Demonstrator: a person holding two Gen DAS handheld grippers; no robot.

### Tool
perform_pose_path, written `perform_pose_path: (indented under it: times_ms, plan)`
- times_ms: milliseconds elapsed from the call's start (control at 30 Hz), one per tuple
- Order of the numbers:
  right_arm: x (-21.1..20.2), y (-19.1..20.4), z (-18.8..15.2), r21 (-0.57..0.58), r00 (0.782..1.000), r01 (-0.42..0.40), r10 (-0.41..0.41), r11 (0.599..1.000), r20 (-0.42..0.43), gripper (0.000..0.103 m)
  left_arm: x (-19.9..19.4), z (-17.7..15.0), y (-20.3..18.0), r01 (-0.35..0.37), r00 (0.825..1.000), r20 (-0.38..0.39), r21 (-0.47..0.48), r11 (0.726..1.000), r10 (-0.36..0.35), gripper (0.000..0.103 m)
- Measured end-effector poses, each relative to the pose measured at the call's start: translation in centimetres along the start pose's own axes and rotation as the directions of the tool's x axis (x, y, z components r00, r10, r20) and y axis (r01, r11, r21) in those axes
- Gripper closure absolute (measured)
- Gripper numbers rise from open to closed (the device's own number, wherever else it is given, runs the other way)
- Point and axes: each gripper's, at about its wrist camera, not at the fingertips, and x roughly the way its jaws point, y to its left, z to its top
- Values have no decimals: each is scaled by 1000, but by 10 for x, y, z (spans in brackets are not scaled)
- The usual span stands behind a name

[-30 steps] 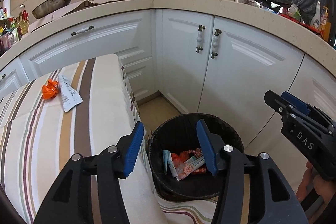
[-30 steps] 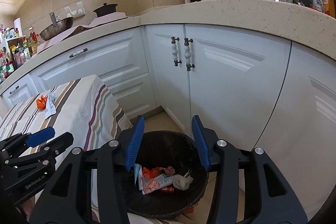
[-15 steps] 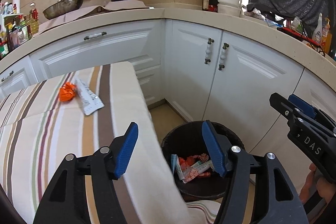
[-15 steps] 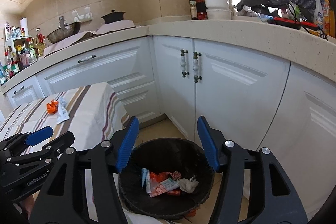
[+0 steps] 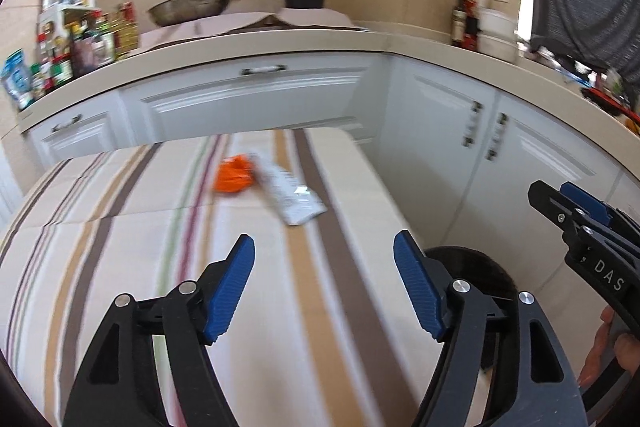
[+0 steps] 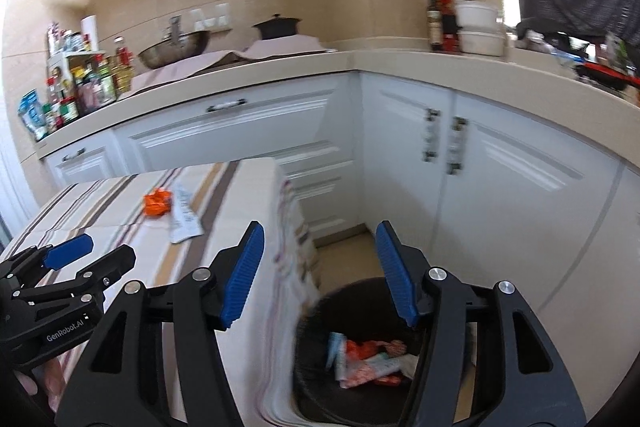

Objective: Collect trash
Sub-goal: 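Bring both open tools back over the table toward the orange bag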

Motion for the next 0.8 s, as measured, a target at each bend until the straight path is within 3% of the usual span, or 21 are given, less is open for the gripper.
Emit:
perform_pose_path:
  times_ms: [400, 800]
  plan:
    - [64, 91, 23, -97, 987, -158, 153, 983, -55, 46, 21, 4, 99, -170, 985, -37, -99, 980, 167, 32]
    - [130, 144, 37, -140, 970, -217, 198, 966, -138, 46, 46, 14, 148, -223, 974, -82, -127, 967, 213, 32]
